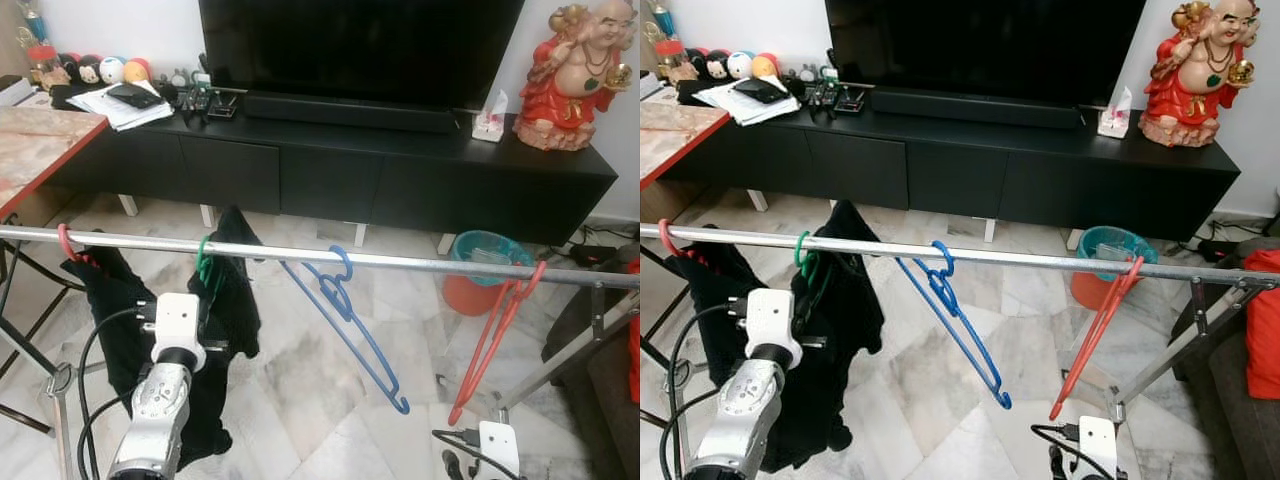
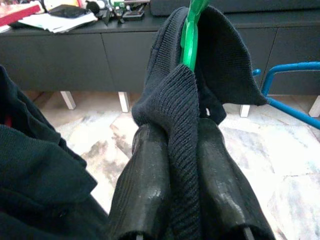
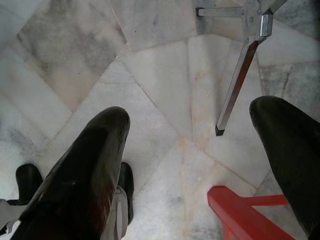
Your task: Hang hanger
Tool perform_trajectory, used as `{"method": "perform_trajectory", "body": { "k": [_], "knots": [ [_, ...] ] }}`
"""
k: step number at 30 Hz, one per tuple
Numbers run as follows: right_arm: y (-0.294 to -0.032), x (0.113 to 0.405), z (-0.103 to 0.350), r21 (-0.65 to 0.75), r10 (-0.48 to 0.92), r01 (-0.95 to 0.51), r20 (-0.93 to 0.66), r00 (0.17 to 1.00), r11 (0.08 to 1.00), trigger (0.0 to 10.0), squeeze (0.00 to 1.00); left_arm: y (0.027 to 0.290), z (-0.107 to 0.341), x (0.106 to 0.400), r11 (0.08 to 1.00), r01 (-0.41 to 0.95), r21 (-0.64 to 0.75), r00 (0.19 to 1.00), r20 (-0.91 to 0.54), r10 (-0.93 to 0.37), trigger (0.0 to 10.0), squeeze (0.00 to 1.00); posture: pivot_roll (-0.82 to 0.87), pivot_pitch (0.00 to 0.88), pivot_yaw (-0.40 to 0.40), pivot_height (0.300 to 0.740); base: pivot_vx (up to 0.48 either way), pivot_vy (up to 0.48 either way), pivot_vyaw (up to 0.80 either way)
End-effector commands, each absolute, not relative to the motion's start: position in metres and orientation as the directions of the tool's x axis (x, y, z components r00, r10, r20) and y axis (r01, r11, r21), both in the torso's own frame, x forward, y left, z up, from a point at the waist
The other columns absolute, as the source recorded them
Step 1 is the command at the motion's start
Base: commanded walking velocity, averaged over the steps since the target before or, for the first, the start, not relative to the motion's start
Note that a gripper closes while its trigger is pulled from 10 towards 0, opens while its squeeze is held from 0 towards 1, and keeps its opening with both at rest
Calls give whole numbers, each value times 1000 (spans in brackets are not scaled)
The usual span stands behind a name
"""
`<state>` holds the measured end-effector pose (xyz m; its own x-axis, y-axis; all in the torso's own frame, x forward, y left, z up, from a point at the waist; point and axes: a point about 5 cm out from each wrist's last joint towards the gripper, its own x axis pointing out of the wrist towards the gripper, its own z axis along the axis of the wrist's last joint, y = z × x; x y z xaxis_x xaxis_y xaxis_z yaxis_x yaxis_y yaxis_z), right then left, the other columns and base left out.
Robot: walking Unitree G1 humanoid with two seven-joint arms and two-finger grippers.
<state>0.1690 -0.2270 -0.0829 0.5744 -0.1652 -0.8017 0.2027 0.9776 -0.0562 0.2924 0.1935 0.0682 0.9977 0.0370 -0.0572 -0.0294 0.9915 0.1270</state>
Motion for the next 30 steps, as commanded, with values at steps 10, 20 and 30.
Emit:
{"method": "perform_trajectory", "body": {
  "k": [10,20,30],
  "knots": [
    [-229,169,-83,-62,-170,206,-806,567,977,10000,0,187,81,321,989,-62,137,996,-49,69,10000,0,-88,0,-61,740,0,0,0],
    [-227,169,-83,-59,-167,205,-807,566,977,10000,0,184,76,331,985,-74,153,990,-106,91,10000,0,-92,0,-56,740,0,0,0],
    [-227,169,-83,-58,-165,204,-810,563,977,10000,0,183,59,326,985,-12,174,975,-216,50,10000,0,-88,0,-64,740,0,0,0]
  ]
}}
